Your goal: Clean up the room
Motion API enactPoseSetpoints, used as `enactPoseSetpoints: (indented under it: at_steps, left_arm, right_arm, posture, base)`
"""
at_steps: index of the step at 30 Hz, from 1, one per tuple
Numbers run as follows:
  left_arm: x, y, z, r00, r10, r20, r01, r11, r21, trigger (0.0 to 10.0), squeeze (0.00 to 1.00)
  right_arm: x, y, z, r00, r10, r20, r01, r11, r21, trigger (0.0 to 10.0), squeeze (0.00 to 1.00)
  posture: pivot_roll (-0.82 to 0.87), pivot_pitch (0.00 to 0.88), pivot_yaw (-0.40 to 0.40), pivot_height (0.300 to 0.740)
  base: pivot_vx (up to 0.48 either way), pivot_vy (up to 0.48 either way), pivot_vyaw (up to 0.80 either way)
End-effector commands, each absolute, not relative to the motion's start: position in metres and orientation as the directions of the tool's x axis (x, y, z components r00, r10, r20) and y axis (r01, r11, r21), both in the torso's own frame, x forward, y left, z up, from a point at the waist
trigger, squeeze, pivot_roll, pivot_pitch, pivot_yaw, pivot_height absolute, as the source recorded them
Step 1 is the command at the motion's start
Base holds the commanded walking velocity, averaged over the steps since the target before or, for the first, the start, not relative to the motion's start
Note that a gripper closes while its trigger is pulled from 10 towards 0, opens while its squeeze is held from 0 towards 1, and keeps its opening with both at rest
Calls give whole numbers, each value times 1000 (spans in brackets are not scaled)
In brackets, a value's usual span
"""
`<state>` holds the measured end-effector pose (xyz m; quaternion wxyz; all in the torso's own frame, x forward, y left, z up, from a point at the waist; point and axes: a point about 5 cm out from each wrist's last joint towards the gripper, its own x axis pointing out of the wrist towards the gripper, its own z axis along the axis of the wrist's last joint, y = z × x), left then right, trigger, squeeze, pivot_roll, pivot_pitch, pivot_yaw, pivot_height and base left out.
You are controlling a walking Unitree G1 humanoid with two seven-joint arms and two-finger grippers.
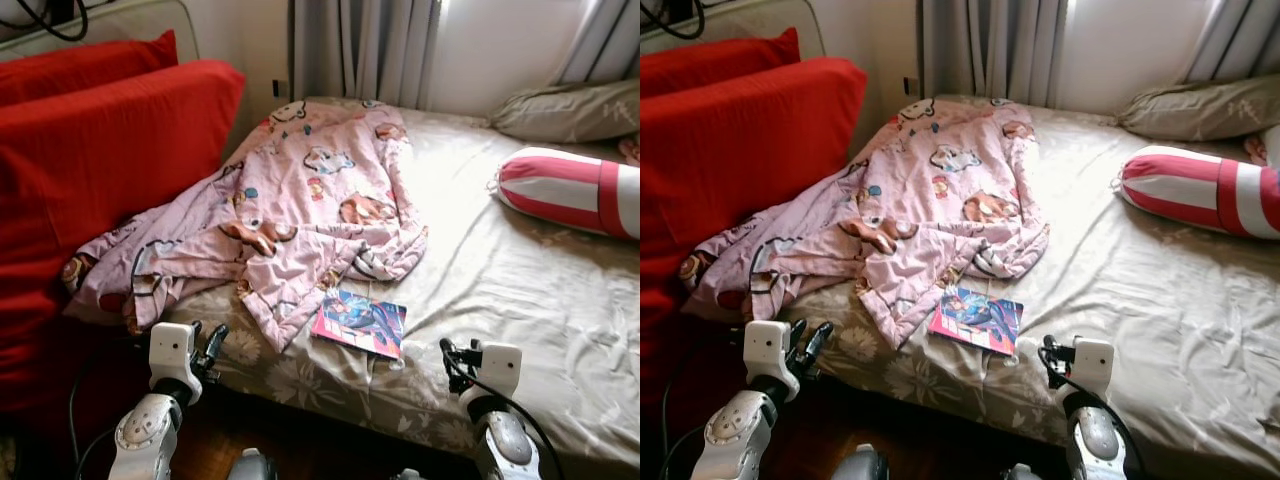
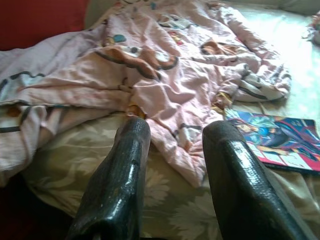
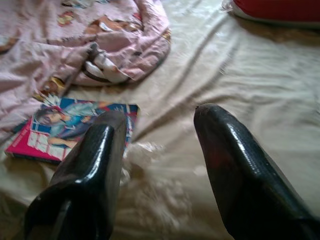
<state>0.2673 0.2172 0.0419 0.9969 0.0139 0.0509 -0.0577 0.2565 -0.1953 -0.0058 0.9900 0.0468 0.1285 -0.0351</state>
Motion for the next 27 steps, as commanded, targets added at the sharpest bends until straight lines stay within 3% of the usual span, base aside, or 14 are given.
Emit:
enactPoseSetpoints:
  at_steps: [1,11,24,27]
  left_arm:
    - [270,216,46,989,-119,-91,122,992,26,10000,0]
    - [274,219,48,990,-106,-89,108,994,21,10000,0]
    - [276,214,48,991,-107,-84,107,994,-5,10000,0]
    - [276,215,49,991,-106,-82,106,994,-2,10000,0]
  right_arm:
    - [256,-197,-7,962,-61,-265,86,993,84,10000,0]
    - [256,-191,-8,963,-10,-269,28,998,63,10000,0]
    - [255,-187,-7,967,34,-253,-14,997,82,10000,0]
    - [256,-187,-7,967,32,-254,-9,996,89,10000,0]
  posture:
    - [81,22,-10,650]
    - [83,22,-11,650]
    - [80,15,-11,650]
    - [81,11,-9,650]
  base:
    - [0,0,0]
    - [0,0,0]
    - [0,0,780]
    - [0,0,156]
